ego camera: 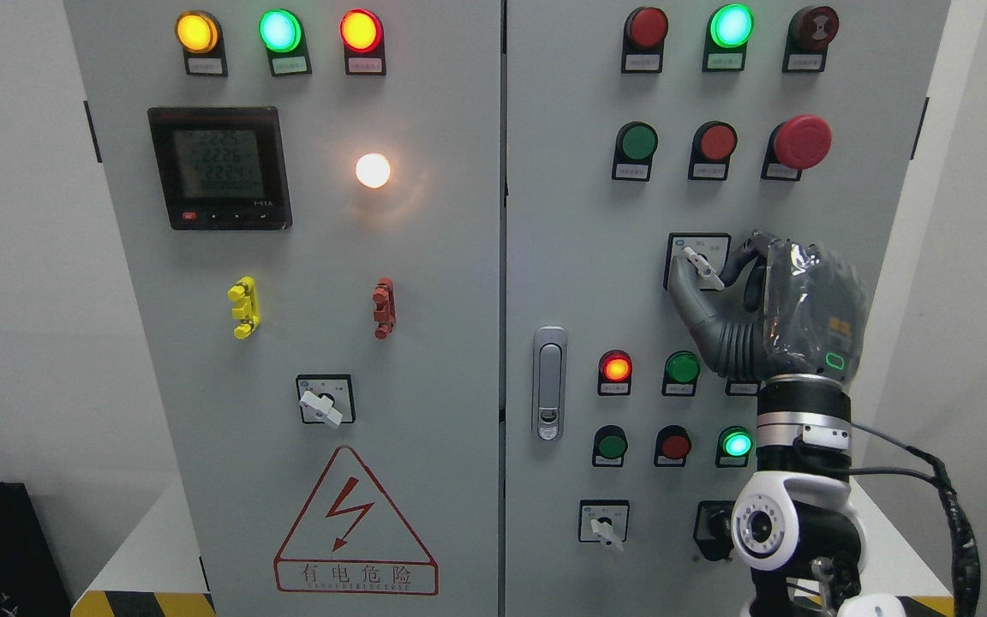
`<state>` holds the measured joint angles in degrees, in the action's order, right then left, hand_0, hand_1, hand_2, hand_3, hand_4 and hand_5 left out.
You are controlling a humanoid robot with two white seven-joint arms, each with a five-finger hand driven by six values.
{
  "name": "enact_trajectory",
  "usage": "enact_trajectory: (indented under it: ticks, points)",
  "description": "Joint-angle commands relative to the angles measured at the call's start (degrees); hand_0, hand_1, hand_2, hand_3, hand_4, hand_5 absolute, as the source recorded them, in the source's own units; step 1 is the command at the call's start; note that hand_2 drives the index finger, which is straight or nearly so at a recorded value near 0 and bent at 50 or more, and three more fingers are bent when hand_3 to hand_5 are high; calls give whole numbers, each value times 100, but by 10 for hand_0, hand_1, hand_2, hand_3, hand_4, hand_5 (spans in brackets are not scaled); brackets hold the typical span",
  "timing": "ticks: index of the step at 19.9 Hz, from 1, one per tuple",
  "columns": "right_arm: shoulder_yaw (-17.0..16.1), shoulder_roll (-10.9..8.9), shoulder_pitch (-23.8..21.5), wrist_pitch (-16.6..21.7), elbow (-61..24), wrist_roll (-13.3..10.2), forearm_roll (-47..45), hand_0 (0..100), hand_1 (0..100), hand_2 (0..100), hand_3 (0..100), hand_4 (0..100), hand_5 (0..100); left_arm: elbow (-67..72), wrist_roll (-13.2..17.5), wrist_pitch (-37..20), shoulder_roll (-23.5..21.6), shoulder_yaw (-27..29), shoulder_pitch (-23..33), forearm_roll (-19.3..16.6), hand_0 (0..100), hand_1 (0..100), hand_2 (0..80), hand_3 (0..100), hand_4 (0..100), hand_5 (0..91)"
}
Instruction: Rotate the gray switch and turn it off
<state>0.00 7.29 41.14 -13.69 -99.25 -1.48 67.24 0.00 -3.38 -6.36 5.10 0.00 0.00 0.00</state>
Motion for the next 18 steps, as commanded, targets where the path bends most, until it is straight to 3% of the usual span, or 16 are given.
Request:
enact_trajectory:
  ticks: [1,18]
  points:
    - [79,0,-1,7,-7,42,-1,361,308,707,1000,1000,1000,-141,4,-5,0,44,-53,114,120,389,0,0,0,0]
    - [70,0,8,25,-7,42,-1,426,303,721,1000,1000,1000,-141,4,-5,0,44,-53,114,120,389,0,0,0,0]
